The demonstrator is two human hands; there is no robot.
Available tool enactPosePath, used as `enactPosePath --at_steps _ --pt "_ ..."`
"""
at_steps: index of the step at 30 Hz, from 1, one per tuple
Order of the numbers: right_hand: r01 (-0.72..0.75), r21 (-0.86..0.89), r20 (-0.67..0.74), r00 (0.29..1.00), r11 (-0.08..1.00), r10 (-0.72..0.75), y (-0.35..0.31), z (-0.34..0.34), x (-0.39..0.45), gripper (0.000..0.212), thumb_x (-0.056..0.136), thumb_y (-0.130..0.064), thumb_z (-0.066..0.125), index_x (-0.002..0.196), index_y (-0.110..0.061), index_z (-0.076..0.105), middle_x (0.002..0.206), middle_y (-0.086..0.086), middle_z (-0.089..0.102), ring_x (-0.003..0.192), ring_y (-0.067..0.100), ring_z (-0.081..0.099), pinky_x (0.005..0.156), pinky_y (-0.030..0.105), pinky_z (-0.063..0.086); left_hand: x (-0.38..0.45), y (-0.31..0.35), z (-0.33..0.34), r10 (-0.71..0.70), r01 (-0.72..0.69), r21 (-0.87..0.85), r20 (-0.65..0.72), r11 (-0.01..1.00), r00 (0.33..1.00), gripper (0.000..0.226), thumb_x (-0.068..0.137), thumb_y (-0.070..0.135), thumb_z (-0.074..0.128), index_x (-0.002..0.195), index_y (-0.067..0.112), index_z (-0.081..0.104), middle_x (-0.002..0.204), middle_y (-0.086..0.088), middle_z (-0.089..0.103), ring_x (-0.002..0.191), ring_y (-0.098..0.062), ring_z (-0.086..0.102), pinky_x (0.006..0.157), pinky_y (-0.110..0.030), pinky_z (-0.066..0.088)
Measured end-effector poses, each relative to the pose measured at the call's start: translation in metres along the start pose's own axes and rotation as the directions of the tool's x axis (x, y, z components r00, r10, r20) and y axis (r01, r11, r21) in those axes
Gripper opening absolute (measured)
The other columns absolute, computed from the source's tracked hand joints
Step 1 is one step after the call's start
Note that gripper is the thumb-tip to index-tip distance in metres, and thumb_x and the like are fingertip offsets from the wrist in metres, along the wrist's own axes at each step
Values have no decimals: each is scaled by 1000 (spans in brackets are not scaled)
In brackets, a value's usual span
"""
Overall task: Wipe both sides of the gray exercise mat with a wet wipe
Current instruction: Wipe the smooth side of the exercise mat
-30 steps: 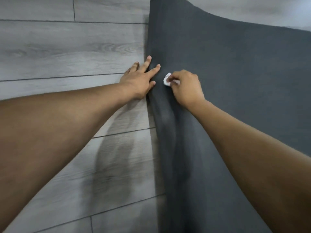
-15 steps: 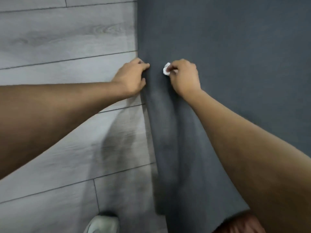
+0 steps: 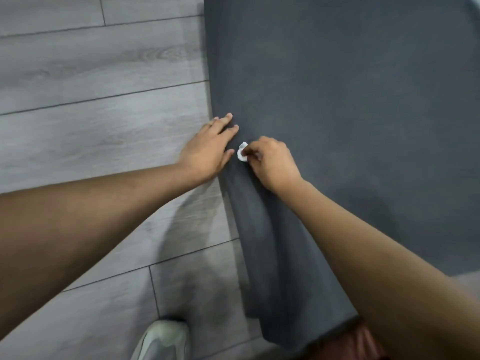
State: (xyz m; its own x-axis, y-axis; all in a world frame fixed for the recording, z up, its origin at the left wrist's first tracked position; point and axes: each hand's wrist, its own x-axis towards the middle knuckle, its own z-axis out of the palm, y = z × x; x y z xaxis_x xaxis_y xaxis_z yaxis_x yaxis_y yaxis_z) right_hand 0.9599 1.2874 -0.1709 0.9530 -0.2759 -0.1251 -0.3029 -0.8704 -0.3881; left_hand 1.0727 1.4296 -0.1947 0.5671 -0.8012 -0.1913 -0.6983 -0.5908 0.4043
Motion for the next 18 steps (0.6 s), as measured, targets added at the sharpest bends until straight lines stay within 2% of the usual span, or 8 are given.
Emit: enactPosePath --at_steps 2,6,9,11,13,15,16,18 --pt "90 76 65 993 993 -95 -12 7 -45 14 86 -15 62 91 -19 74 86 6 63 83 30 60 72 40 50 -4 2 6 -29 30 -33 6 999 1000 60 105 26 53 159 15 30 171 -6 12 156 -31 14 126 -36 15" --pt "224 181 162 954 957 -254 -5 18 -125 16 83 -10 62 90 -19 73 87 0 66 76 23 58 69 37 52 0 8 6 -82 80 -111 -8 991 997 58 105 20 54 158 14 32 170 -6 15 156 -29 15 127 -32 11" --pt "400 81 160 899 913 -408 4 21 -141 16 91 -7 57 98 -17 68 90 -1 61 75 21 51 66 38 49 -2 10 5 -111 103 -188 -30 977 993 57 103 16 57 156 14 36 169 -4 19 156 -27 17 124 -31 13" --pt "543 -19 132 833 839 -537 10 18 -122 14 98 -10 52 100 -14 66 94 2 61 80 23 52 70 38 47 -3 7 5 -128 110 -249 -57 962 990 57 100 16 61 153 15 39 168 -1 23 155 -24 22 122 -32 19" --pt "585 -115 71 811 803 -580 21 18 -82 19 100 -13 47 96 -13 65 91 6 61 79 27 51 69 39 45 -3 5 6 -137 110 -277 -82 955 987 58 98 16 64 152 16 41 167 1 26 153 -21 27 120 -32 24" --pt "467 -178 -69 872 866 -484 34 15 -33 20 95 -16 47 89 -14 65 84 10 59 75 31 52 65 42 47 -3 5 8 -152 118 -288 -100 950 983 58 98 17 65 151 17 42 167 2 27 152 -19 29 120 -32 26" --pt "330 -188 -184 913 925 -363 41 11 -8 18 91 -15 48 87 -13 66 81 12 59 75 33 53 64 44 47 -4 5 9 -165 127 -295 -108 947 980 57 97 17 65 150 17 43 167 3 27 151 -18 29 120 -32 27" --pt "-55 -91 -323 946 994 23 57 -5 34 20 85 -5 49 87 -12 68 85 15 59 82 37 53 69 43 45 -3 5 11 -176 130 -306 -128 943 976 56 97 17 66 149 17 44 166 4 28 150 -15 30 118 -31 29"
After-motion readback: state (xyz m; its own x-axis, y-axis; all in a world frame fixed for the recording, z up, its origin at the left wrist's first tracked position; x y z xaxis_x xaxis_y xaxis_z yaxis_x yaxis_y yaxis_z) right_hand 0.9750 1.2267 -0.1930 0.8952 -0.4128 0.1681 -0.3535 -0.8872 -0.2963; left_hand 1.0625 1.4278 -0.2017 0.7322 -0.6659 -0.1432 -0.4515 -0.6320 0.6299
